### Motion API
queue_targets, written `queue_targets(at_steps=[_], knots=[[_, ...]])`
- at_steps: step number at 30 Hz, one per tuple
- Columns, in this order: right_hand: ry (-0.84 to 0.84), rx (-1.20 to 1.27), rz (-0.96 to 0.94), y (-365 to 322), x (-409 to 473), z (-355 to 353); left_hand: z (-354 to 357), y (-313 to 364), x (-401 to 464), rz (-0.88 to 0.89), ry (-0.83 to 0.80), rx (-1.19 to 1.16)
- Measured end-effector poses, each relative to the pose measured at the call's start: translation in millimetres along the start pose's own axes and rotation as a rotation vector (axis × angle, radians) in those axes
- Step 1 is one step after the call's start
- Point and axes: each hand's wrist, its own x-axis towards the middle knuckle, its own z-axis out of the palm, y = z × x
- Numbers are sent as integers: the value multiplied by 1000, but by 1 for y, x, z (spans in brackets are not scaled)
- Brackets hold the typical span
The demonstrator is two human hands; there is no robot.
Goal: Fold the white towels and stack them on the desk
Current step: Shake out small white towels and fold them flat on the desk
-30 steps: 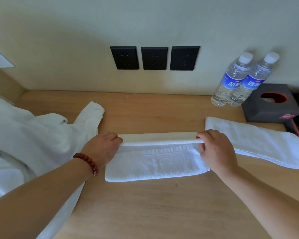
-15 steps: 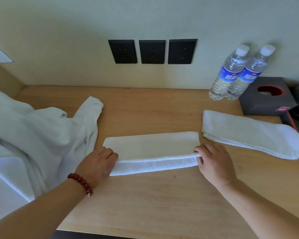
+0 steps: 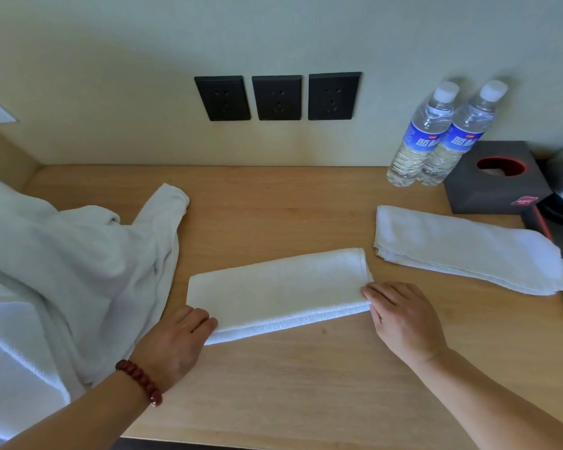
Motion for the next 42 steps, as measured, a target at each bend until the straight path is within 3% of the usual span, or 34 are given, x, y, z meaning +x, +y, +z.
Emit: queue_targets(at_steps=[15,23,29,37,42], knots=[[-84,-8,57,-3,-18,7,6,27,-31,49,-19,-65],[-207,-30,91,-15,-19,-6,6,30,-34,26,-79,-51],[-143,47,79,-35,24,-10,8,27,-29,8,-103,-18],[-590,39,87,-56,68,19,16,16,-14,-72,-70,53],[-609,5,185,-56,63,30,18,14,-11,-104,-47,79]])
